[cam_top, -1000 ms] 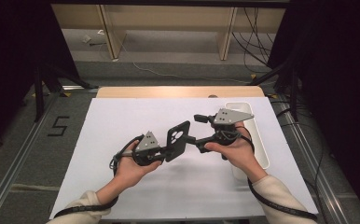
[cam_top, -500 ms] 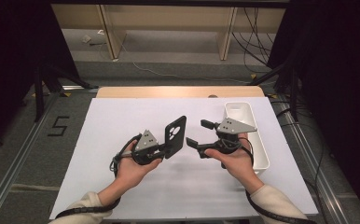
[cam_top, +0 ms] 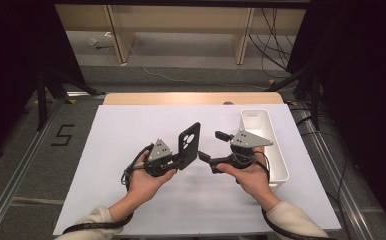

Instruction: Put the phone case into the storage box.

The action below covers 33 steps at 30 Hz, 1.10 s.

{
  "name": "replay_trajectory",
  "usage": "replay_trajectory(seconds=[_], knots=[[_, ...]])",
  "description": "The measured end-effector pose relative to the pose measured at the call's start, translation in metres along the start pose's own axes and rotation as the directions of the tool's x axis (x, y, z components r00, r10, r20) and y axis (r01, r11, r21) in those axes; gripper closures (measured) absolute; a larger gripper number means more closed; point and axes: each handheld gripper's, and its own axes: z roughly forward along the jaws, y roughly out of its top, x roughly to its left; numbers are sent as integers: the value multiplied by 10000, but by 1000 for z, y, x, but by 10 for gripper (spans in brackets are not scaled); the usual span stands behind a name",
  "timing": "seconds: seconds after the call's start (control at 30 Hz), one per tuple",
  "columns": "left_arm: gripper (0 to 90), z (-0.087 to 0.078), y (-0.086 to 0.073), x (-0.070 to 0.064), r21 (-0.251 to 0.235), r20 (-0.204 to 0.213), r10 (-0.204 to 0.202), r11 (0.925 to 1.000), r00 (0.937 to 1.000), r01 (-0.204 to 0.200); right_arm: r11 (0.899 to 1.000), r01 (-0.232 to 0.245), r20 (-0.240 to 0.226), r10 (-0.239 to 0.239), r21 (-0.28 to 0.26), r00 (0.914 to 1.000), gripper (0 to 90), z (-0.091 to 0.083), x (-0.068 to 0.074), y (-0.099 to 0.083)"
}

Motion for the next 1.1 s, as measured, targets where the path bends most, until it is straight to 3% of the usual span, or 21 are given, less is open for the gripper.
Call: replay_trajectory(seconds=[0.33,1.1], knots=[[799,9,3,-5,24,14,-91,10000,10000,91,9999,-71,224,74,-126,9997,78,0,1,0],[798,25,7,-26,128,435,179,9997,9989,-184,9975,-283,941,344,-654,9950,38,15,1,7]])
